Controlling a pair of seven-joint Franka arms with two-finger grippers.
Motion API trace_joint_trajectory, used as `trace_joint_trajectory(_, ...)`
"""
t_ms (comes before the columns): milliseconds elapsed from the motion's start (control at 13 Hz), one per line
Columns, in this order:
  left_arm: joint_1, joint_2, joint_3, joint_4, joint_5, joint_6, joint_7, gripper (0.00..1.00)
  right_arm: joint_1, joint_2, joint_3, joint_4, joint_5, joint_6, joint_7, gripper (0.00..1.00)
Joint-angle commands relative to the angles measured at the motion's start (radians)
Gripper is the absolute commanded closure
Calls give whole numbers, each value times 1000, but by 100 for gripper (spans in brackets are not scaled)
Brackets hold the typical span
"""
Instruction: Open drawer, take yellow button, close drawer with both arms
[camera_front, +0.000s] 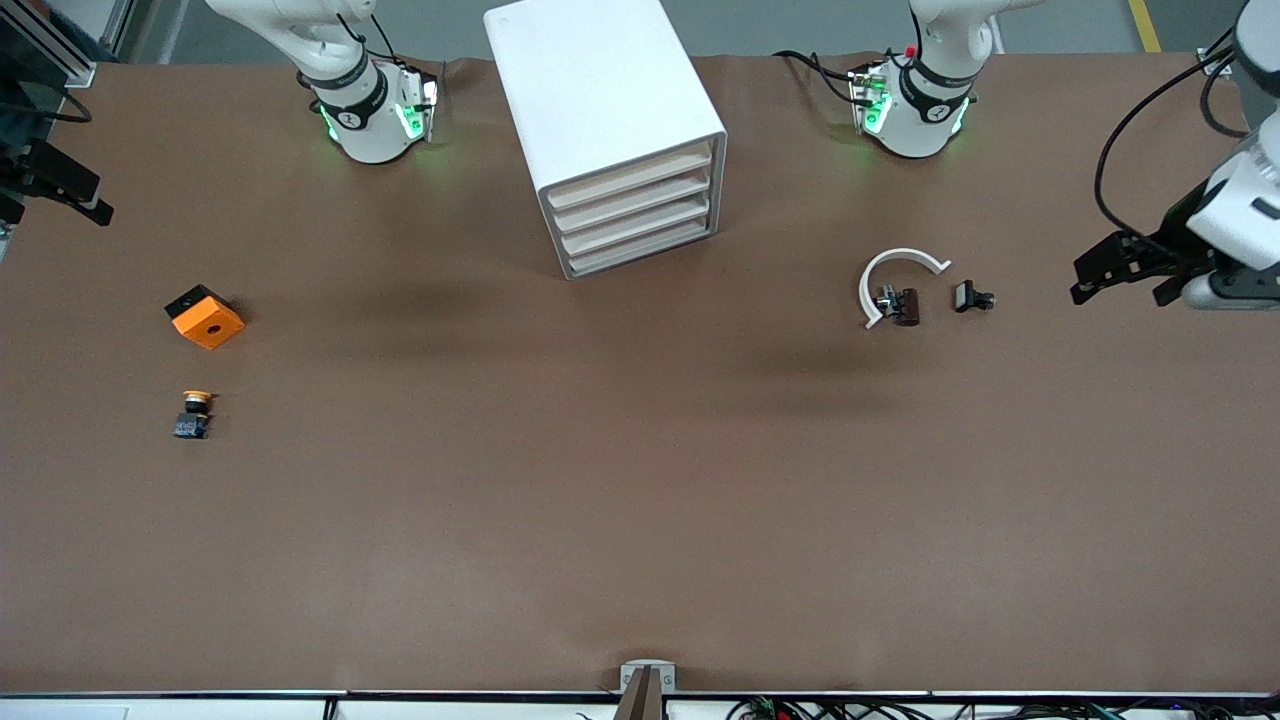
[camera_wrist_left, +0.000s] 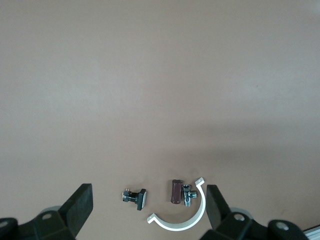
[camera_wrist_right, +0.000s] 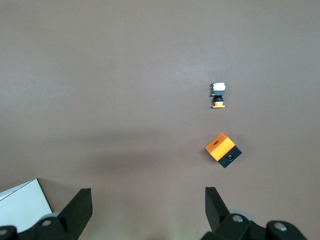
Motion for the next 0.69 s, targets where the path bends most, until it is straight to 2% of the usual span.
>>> trace_joint_trajectory(0,10,8,-2,78,-13,-47,14,0,-6,-27,1,-26,2,3,-11,0)
trace_joint_trajectory(307,6,9,-2,187,-13,-166,10,0,-5,-29,1,-28,1,2,-12,0)
trace_joint_trajectory(461,-11,11,2,212,-9,-188,8,0,-5,-29,1,-28,1,2,-12,0)
trace_joint_trajectory(614,-86,13,76,212,-6,-188,5,0,-5,-29,1,-28,1,2,-15,0)
